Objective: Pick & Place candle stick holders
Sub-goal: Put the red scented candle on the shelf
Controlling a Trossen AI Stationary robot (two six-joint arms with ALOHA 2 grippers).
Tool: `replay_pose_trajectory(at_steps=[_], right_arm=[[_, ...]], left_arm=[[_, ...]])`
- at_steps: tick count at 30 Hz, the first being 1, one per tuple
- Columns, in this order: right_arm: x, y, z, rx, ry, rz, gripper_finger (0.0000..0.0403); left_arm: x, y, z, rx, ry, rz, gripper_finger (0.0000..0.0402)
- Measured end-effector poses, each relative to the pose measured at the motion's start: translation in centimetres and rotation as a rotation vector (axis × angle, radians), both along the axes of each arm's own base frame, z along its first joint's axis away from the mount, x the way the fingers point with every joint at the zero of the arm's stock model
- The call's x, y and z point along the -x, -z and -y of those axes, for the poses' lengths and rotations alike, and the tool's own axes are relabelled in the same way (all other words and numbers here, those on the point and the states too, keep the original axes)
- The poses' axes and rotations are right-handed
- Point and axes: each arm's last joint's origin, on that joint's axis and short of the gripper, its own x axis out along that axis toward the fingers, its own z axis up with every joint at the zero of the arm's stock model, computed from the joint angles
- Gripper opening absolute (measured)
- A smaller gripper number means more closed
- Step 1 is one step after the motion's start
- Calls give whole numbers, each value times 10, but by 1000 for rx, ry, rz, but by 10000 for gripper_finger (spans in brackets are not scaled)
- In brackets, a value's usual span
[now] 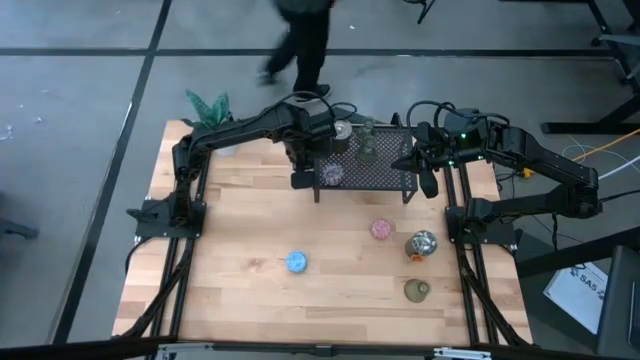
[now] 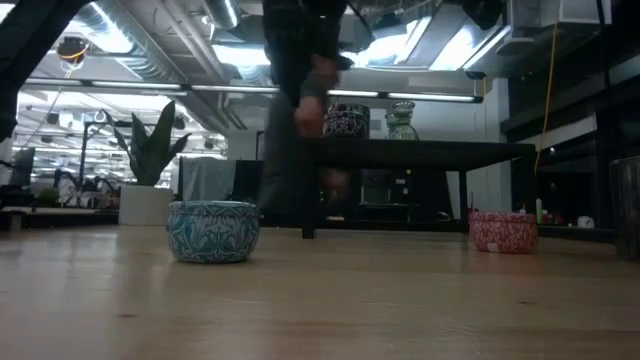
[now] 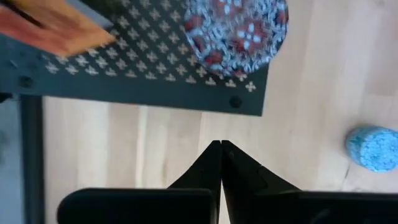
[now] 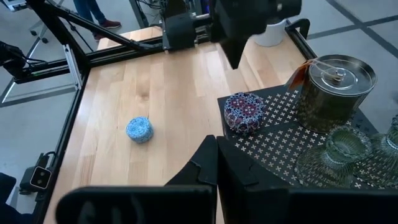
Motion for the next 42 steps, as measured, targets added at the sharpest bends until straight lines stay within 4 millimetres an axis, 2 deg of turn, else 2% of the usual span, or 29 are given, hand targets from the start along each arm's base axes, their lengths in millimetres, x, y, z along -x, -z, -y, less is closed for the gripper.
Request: replay_pose_trajectory(at_steps=[7, 13, 20, 33, 42], right_arm=[[0, 0, 0, 0, 0, 0, 0], [0, 0, 0, 0, 0, 1, 0], [0, -1, 0, 2, 1, 8, 0], [0, -1, 0, -5, 4, 7, 0], [0, 0, 0, -5, 4, 6, 0]], left_arm=[[-5, 25, 4, 10, -3, -34, 2], [-13, 34, 10, 69, 27, -13, 2], [-29, 42, 10, 35, 47, 64, 2], [-47, 37, 7, 44, 99, 265, 2], [-39, 37, 3, 37, 31, 202, 2]])
